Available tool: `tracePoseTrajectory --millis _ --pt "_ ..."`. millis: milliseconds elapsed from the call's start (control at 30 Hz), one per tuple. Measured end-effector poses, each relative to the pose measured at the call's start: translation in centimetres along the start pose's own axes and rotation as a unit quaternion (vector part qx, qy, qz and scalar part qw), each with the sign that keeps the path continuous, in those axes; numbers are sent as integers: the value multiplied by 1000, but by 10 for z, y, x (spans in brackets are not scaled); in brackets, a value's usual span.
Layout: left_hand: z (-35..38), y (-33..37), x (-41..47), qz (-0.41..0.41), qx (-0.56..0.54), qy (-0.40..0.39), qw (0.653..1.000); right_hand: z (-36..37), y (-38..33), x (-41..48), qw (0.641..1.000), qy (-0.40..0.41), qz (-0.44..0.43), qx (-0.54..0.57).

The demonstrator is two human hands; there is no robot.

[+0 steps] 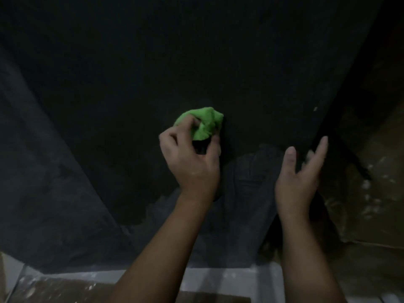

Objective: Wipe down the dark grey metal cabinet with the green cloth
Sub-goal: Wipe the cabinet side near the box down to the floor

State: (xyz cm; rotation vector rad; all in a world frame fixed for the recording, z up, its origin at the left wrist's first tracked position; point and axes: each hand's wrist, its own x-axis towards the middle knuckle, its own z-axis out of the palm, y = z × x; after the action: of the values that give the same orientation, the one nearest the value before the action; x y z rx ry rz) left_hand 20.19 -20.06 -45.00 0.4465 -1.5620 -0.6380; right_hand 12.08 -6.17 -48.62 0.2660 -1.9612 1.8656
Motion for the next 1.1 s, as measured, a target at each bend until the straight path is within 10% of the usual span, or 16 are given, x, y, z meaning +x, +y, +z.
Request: tracePoseTrajectory --millis 200,467,767,1100 --pt "52 19 -62 154 60 -212 963 -13 16 21 966 -14 138 220" --pt "55 -21 -120 302 167 -372 862 -33 29 31 970 -116 140 160" --pt "59 26 -51 207 17 -202 957 -39 30 37 961 -132 173 173" --pt "77 -15 -114 395 74 -307 863 -60 20 44 971 -89 146 169"
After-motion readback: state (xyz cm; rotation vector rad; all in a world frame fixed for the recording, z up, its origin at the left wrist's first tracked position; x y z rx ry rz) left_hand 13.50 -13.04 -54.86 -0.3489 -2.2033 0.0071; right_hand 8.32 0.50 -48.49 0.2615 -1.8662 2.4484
